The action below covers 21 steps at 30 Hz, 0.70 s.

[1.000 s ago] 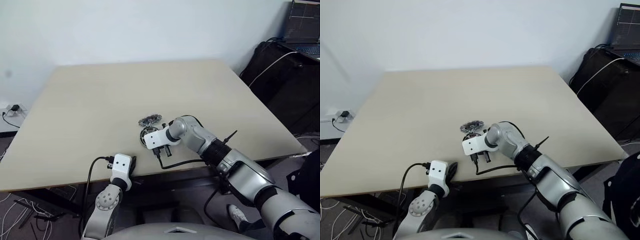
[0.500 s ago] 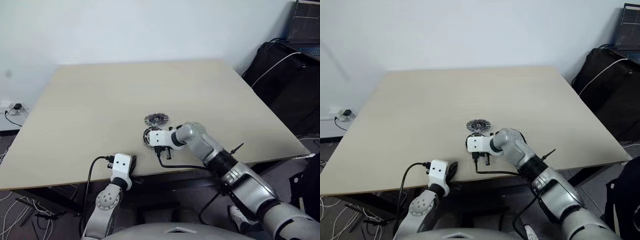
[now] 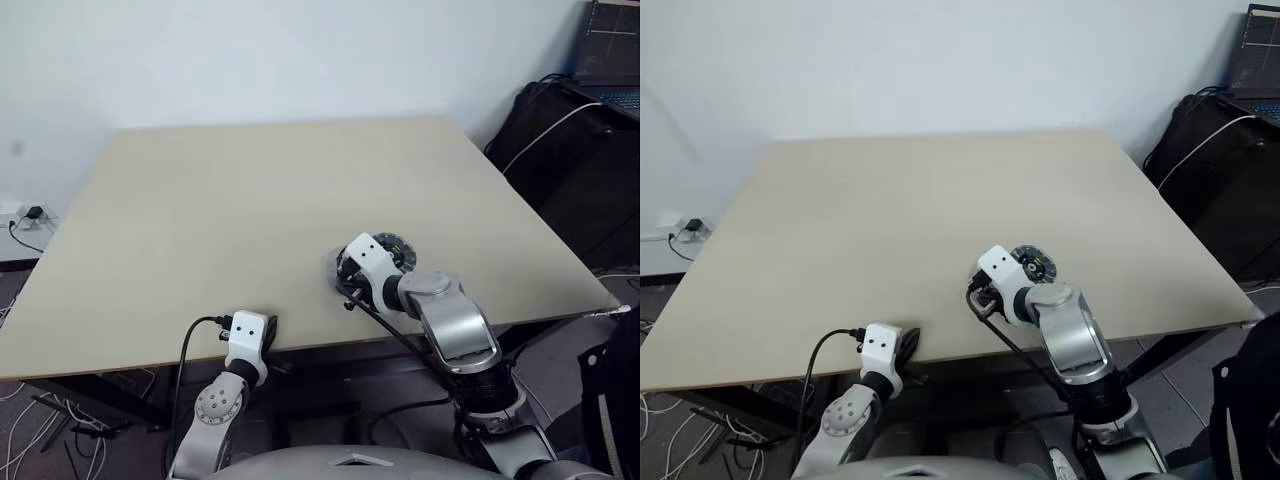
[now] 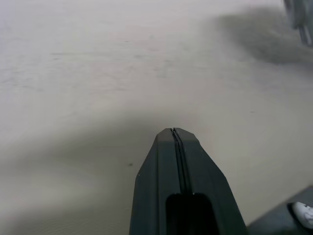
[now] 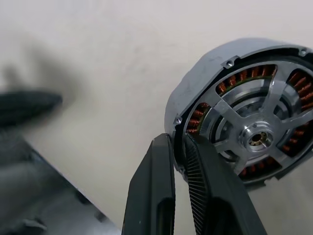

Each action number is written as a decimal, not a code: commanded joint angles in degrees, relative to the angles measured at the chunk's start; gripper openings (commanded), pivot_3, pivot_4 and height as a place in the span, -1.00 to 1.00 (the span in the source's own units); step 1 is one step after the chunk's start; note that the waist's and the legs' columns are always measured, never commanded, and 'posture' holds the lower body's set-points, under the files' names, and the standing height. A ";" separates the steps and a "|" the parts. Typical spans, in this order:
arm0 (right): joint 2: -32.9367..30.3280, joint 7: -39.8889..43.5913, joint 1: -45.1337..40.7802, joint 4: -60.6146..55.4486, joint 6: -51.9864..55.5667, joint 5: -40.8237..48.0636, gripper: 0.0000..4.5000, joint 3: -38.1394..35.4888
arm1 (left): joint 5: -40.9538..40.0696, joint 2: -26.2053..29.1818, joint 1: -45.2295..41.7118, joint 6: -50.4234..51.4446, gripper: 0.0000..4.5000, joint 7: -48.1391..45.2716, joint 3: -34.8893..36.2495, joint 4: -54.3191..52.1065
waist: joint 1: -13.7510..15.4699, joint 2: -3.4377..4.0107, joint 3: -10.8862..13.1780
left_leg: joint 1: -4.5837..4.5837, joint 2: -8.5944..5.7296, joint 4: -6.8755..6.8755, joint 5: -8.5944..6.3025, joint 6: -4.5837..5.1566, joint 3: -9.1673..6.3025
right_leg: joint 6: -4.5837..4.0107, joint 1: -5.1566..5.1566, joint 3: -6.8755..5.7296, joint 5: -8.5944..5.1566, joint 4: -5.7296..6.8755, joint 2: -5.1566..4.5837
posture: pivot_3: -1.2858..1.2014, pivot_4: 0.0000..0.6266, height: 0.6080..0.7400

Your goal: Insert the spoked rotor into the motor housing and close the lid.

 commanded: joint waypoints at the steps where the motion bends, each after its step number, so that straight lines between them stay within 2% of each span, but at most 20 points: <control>1: 2.82 -4.48 -2.45 -5.08 7.42 2.67 -0.95 -3.89 | -0.28 0.02 -1.10 -0.26 -1.00 -0.69 -0.51 -0.05 | -0.01 0.05 0.03 | 0.00 0.00 -0.01 0.00 -0.01 0.00 | 0.00 0.00 -0.01 0.00 0.00 0.00 | 0.03 -1.00 1.00; 6: 5.71 -7.77 -4.29 -4.52 13.55 7.53 -0.95 -6.78 | -0.23 0.03 -1.56 -0.27 -1.00 -0.91 -0.41 0.35 | -0.15 0.10 0.08 | -0.02 -0.01 -0.01 0.00 -0.01 0.03 | -0.01 0.00 0.00 0.01 -0.05 -0.01 | 0.03 -1.00 1.00; 12: 9.88 -13.32 -6.91 2.79 14.21 10.90 -0.95 -10.10 | -0.24 -0.13 -1.47 -0.37 -1.00 -0.83 -0.32 0.52 | -0.59 0.14 0.11 | -0.03 -0.01 -0.02 0.00 -0.01 0.02 | 0.00 0.00 -0.02 0.00 -0.04 0.02 | 0.03 -1.00 1.00; 21: 12.81 -21.38 -9.83 18.55 6.73 13.14 -0.95 -10.44 | -0.27 -0.24 -1.10 -0.59 -1.00 -0.42 -0.06 0.45 | -0.74 0.14 0.07 | -0.02 -0.03 -0.04 0.00 -0.01 0.04 | -0.01 0.02 -0.03 0.01 -0.06 0.02 | 0.03 -1.00 1.00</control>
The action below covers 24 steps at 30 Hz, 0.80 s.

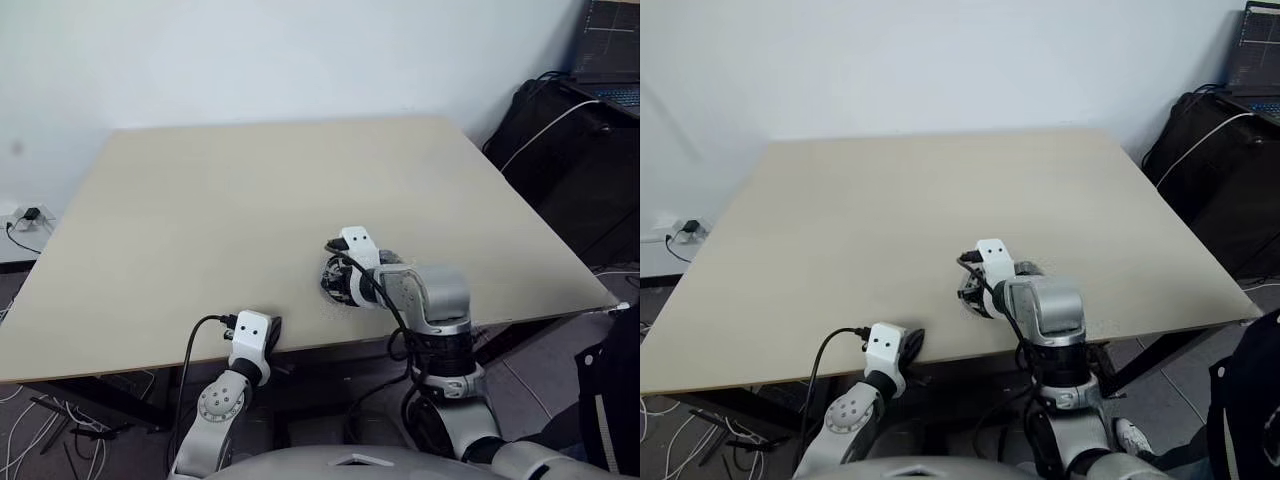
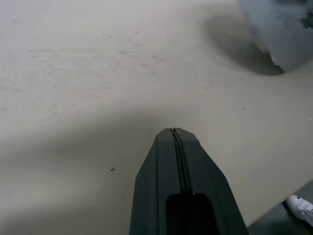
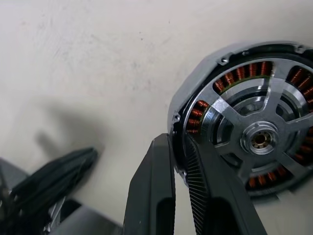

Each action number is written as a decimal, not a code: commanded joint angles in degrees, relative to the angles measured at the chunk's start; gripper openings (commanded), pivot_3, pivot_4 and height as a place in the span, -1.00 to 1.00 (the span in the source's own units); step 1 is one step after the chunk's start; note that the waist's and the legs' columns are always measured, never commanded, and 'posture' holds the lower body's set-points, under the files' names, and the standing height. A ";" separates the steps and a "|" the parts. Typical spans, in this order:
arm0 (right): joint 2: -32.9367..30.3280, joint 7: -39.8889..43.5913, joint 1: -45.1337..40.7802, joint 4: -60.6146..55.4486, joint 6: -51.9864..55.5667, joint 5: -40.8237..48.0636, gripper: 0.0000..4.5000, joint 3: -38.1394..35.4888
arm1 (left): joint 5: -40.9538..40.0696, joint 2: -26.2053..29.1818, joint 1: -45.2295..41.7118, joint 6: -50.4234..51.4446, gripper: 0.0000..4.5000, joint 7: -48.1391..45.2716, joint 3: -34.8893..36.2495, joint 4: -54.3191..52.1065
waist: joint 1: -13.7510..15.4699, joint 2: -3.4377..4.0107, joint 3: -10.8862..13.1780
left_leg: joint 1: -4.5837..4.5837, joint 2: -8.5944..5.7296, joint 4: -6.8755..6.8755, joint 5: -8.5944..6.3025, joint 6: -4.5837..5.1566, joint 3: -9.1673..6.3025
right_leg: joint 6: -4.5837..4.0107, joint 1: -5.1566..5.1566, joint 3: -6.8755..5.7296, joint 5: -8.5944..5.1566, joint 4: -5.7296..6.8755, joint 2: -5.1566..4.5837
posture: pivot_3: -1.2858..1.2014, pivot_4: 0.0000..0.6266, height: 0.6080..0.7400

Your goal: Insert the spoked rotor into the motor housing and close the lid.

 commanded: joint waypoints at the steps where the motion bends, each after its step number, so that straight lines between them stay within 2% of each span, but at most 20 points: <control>1: 0.83 -2.65 -1.10 4.16 -2.94 1.36 -0.95 -0.72 | -0.29 -0.24 -0.22 -0.69 -1.00 0.27 0.16 -0.93 | 0.04 0.00 0.00 | 0.00 -0.01 0.00 0.00 0.00 0.00 | 0.00 0.00 0.00 0.00 0.00 0.00 | 0.03 -1.00 1.00; 3: 1.96 -3.79 -1.61 6.18 -4.74 2.22 -0.95 -1.30 | -0.30 -0.19 -0.08 -0.72 -1.00 0.33 0.21 -1.01 | 0.02 0.00 0.00 | 0.00 -0.01 0.00 0.00 0.00 0.00 | 0.00 0.01 0.00 0.00 -0.01 0.00 | 0.03 -1.00 1.00; 12: 5.93 -6.22 -1.13 9.88 -10.97 6.38 0.36 -0.72 | -0.27 0.09 -0.14 -0.79 -1.00 0.23 0.64 -1.05 | -0.59 0.02 -0.01 | 0.02 0.00 -0.05 0.00 0.00 0.00 | 0.01 0.00 0.01 0.00 0.02 0.01 | 0.03 -1.00 1.00; 14: 7.25 -3.50 -0.40 7.04 -11.62 10.24 0.63 -1.25 | -0.33 0.21 -0.12 -0.86 -1.00 0.16 0.79 -1.08 | -0.60 0.01 -0.01 | 0.02 0.00 -0.05 0.00 0.00 0.00 | 0.00 0.00 0.01 0.00 0.01 0.01 | 0.03 -1.00 1.00; 19: 7.00 4.08 2.66 -1.72 -15.50 20.19 0.63 -0.71 | -0.39 0.54 0.05 -1.01 -1.00 -0.15 0.83 -1.07 | -0.62 0.03 0.01 | 0.01 0.00 -0.07 0.00 0.00 0.00 | 0.01 0.00 0.03 0.00 -0.04 0.02 | 0.03 -1.00 1.00; 24: 3.98 6.08 6.30 -7.46 -24.82 22.15 0.63 2.13 | -0.35 0.93 0.09 -0.98 -1.00 -0.69 0.78 -1.10 | -0.50 -0.01 -0.02 | 0.02 0.00 -0.08 0.00 0.00 -0.01 | 0.02 0.01 0.00 -0.01 -0.04 0.00 | 0.03 -1.00 1.00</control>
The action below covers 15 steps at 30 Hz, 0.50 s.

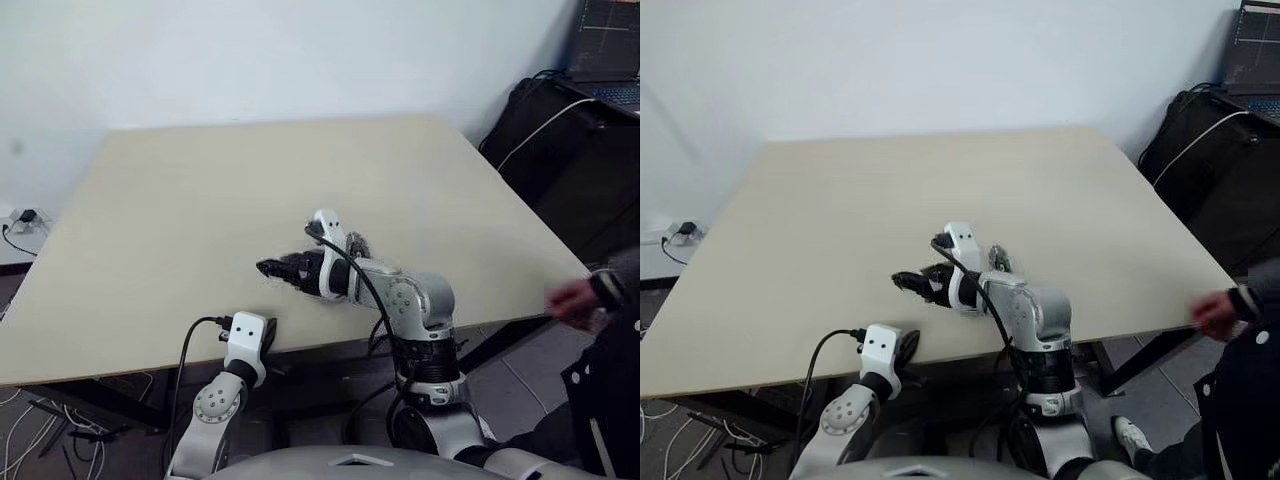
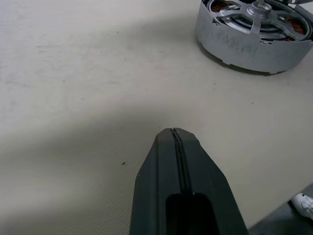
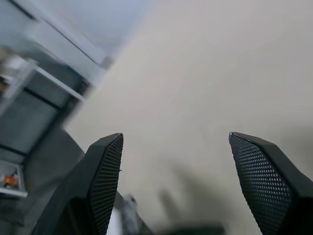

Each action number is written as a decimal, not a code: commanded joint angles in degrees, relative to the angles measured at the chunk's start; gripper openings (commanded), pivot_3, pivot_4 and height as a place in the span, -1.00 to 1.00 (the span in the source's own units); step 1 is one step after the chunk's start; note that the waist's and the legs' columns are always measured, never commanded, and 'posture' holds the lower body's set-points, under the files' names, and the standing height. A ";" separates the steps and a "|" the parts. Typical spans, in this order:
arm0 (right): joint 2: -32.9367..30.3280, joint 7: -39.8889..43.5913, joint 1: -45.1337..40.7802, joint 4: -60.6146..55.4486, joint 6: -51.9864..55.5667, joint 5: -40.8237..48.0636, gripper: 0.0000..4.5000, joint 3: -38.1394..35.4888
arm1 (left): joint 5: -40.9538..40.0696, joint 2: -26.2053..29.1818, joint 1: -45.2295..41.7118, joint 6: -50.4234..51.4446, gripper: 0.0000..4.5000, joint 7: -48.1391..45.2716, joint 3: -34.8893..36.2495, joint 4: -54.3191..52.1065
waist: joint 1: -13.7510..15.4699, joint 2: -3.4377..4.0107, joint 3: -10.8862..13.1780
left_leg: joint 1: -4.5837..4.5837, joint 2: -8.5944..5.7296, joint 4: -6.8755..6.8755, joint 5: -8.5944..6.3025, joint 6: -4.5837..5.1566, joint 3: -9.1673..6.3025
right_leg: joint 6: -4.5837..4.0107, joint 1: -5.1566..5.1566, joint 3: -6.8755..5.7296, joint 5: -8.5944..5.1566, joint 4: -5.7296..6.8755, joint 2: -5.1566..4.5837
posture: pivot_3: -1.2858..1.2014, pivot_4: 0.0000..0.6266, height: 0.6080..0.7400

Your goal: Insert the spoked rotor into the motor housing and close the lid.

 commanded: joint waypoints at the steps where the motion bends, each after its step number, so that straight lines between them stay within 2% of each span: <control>1: -1.97 1.98 3.65 -5.43 -8.91 0.96 0.63 3.58 | -0.33 0.19 -0.38 -0.88 -1.00 -0.52 -0.21 -1.08 | 0.00 -0.02 -0.02 | 0.00 0.00 0.00 0.00 0.00 0.00 | 0.00 0.00 0.00 0.00 -0.01 -0.01 | 0.03 -1.00 1.00; 7: -7.49 2.40 10.02 -10.99 -31.00 -5.07 0.63 10.69 | -0.23 0.62 -0.59 -0.81 -1.00 -1.09 -0.37 -0.75 | -0.07 0.00 0.01 | 0.02 0.00 -0.06 0.00 0.00 0.01 | 0.13 -0.01 0.02 -0.08 -0.06 0.01 | 0.03 -1.00 1.00; 12: -10.47 0.40 13.84 -9.82 -48.75 -11.68 0.63 13.48 | -0.09 0.64 -0.61 -0.75 -1.00 -1.35 -0.53 -0.67 | 0.05 -0.07 0.00 | 0.03 0.00 -0.05 0.00 0.00 0.01 | 0.25 0.01 0.03 -0.14 -0.07 -0.01 | 0.03 -1.00 1.00; 15: -12.20 0.25 15.80 -9.45 -52.74 -12.75 0.63 13.86 | 0.01 0.60 -0.50 -0.61 -1.00 -1.45 -0.61 -0.86 | 0.11 -0.09 0.01 | 0.03 0.00 -0.05 0.00 -0.01 0.01 | 0.25 0.02 0.04 -0.15 -0.10 0.00 | 0.03 -1.00 1.00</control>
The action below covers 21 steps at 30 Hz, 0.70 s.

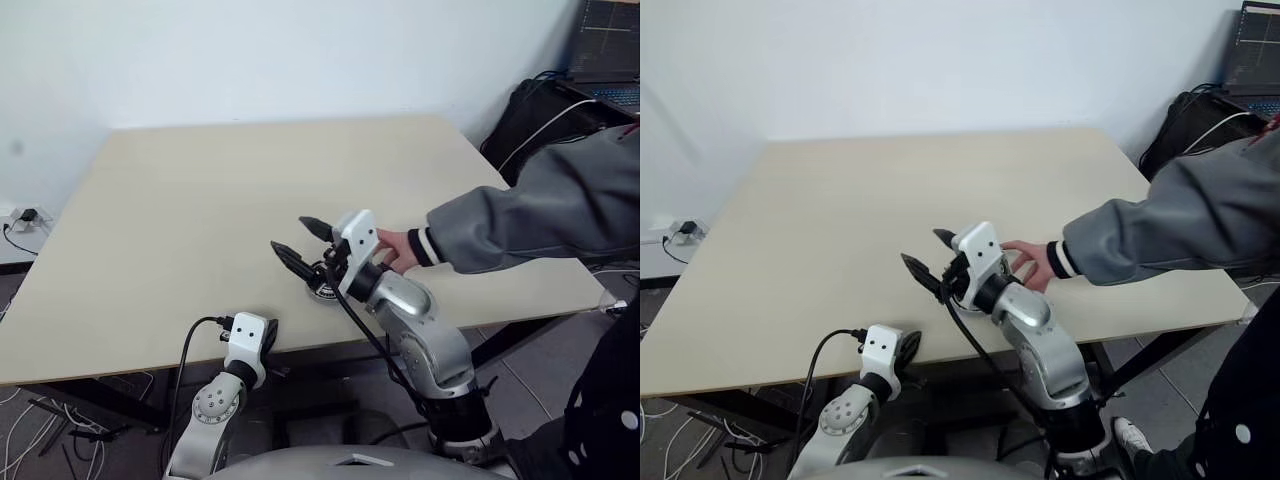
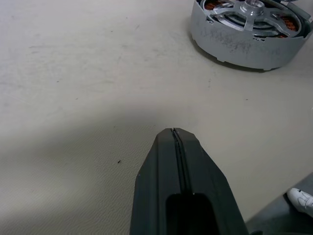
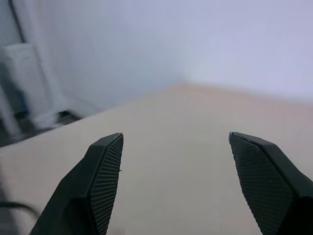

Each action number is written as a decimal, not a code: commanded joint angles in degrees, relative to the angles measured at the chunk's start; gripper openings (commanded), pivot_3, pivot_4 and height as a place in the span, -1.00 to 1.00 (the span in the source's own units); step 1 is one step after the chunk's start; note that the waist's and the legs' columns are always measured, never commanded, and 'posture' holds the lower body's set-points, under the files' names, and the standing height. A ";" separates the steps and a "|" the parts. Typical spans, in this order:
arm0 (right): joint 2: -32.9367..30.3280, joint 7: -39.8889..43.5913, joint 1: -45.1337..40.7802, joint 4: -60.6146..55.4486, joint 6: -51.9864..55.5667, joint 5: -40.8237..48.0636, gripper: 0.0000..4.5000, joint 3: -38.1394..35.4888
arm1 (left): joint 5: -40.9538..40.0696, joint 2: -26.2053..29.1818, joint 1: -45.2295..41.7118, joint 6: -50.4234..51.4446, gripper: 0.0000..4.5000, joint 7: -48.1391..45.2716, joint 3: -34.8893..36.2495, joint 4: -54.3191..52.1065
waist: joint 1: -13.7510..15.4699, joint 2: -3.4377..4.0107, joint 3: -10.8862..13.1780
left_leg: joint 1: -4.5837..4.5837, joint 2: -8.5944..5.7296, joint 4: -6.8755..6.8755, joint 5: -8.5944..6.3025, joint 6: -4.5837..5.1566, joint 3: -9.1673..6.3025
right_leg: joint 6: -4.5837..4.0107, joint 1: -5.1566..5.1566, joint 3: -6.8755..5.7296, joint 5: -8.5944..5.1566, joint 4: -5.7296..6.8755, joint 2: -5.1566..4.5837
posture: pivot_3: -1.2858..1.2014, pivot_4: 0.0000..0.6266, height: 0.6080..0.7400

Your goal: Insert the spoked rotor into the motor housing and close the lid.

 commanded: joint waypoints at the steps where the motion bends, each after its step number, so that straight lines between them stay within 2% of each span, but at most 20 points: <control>1: -1.41 -0.38 1.04 -1.11 -5.16 -1.07 0.63 0.15 | 0.00 0.11 -0.40 -0.49 -1.00 -0.23 -0.53 -0.95 | 0.02 -0.03 0.01 | 0.00 0.00 0.00 0.00 0.00 0.00 | 0.00 0.00 0.00 0.00 0.00 0.00 | 0.03 -1.00 1.00; 9: -7.81 -0.76 6.22 -1.01 -5.41 -1.84 0.63 -0.44 | 0.45 0.11 -0.58 -0.32 -1.00 -0.18 -0.96 -1.25 | 0.53 -0.06 0.01 | 0.03 0.00 0.02 0.00 0.00 0.00 | -0.02 0.03 0.01 0.01 0.00 -0.02 | 0.03 -1.00 1.00; 21: -8.81 -2.16 7.44 -0.98 -3.44 -1.30 0.63 -0.75 | 2.85 -0.34 -1.80 -2.40 -1.00 2.63 -0.86 -1.33 | 0.77 -0.08 0.01 | 0.05 0.02 0.07 0.00 0.00 -0.02 | 0.01 0.07 0.01 -0.01 0.02 0.00 | 0.03 -1.00 1.00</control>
